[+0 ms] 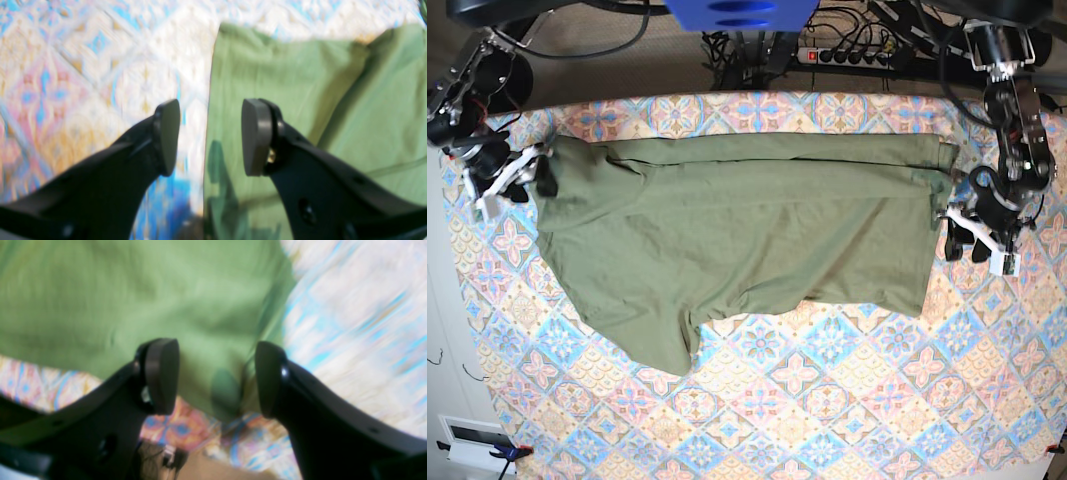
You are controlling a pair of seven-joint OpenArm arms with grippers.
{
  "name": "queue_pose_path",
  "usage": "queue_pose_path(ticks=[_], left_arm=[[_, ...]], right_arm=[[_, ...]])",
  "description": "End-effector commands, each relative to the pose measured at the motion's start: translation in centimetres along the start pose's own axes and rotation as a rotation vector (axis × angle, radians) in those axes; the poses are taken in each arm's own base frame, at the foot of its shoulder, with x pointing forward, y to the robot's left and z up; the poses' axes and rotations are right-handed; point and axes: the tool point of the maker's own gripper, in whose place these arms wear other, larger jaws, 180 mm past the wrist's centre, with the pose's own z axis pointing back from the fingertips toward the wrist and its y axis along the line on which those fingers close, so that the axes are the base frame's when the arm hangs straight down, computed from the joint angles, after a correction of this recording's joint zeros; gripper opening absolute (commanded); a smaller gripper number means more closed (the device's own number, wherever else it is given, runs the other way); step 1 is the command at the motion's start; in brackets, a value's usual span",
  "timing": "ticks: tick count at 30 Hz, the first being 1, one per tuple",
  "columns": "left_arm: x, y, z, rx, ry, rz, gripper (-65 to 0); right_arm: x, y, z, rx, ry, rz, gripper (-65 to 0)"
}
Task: Layout the t-shirt on the table in an organized manner, then fold the t-shirt properly
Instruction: 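Release the edge and move both grippers to the shirt's hem corners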
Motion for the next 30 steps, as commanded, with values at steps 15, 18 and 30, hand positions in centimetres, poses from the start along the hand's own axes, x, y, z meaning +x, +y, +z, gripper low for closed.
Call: queue_pose_path(ticks=[15,18,30], left_arm=[[3.1,4.3,-8.9,0.018,0.029,0.288,-36.1],[2.4,3.3,-10.6,-0.001,0.045,0.284,-36.1],[-1.2,-1.3,-14.3,-0.068,0.118,0.352,-36.1]], right_arm=[[8.2,-0.2,-3.0,0.05,-0.153,0.039,-29.7],[8.8,-0.2,-3.6,0.033,-0.135,0.07,-29.7],[10.6,0.4,-3.9,0.046,-0.163,0.098,-29.7]])
